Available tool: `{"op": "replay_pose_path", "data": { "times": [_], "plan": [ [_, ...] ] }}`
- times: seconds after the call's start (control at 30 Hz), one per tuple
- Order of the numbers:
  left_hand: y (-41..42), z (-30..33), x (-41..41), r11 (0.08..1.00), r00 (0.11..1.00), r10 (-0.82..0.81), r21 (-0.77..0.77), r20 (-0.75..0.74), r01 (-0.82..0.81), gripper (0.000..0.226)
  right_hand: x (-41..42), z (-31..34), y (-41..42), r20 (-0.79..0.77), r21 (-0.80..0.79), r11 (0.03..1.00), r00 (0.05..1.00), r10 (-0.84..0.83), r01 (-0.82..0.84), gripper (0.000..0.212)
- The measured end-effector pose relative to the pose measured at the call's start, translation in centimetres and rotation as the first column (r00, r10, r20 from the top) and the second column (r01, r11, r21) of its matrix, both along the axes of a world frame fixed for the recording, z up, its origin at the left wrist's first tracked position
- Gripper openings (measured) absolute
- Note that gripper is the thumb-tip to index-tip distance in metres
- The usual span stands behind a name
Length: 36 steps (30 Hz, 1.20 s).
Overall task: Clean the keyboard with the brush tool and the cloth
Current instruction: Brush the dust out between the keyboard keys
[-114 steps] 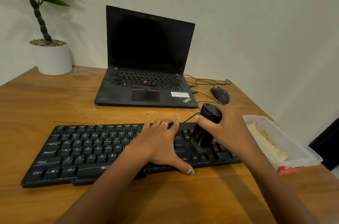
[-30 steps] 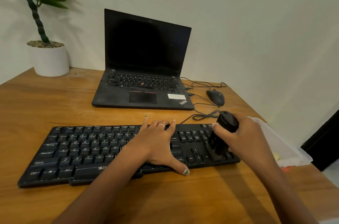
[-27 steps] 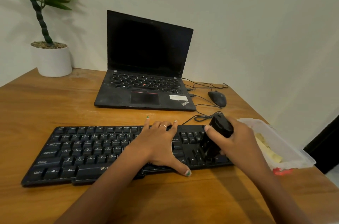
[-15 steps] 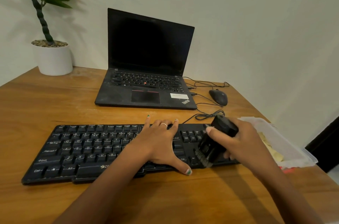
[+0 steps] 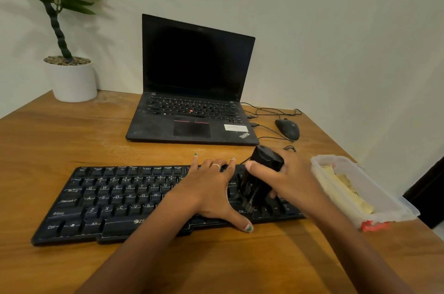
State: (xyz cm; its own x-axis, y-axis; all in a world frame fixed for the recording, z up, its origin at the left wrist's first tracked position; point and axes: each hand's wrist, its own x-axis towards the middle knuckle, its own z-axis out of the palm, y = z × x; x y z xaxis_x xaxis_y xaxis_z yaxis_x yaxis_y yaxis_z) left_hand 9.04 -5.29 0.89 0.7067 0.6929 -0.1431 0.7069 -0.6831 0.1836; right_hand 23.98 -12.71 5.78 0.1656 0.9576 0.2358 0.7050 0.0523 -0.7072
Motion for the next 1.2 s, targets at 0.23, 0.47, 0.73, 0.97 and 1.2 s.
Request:
{"op": "replay_pose_path", "data": {
  "times": [0.23,0.47,0.73,0.97,1.2],
  "plan": [
    [0.0,0.0,0.0,1.000,1.000,-0.001,0.002,0.009,0.001,0.133,-0.5,-0.7,1.6,0.187,0.130,0.989,0.978,-0.092,0.068,0.021],
    [0.0,0.0,0.0,1.000,1.000,-0.004,0.013,0.018,0.004,0.134,-0.5,-0.4,1.3,0.229,0.090,0.990,0.965,-0.124,0.106,0.021],
    [0.0,0.3,-0.2,1.000,1.000,-0.002,0.002,0.019,0.002,0.135,-0.6,1.2,0.6,0.257,-0.099,0.992,0.965,-0.054,0.081,0.026],
    [1.1,1.6,-2.5,0.987,0.986,0.101,-0.109,-0.134,-0.116,0.140,0.2,1.0,0.2,0.176,-0.128,0.981,0.976,-0.125,0.149,0.024],
    [1.0,1.9,-2.4,0.992,0.998,0.048,-0.116,-0.048,-0.053,0.138,0.7,0.6,-0.4,0.124,-0.099,0.989,0.987,-0.101,0.114,0.018]
  ]
}}
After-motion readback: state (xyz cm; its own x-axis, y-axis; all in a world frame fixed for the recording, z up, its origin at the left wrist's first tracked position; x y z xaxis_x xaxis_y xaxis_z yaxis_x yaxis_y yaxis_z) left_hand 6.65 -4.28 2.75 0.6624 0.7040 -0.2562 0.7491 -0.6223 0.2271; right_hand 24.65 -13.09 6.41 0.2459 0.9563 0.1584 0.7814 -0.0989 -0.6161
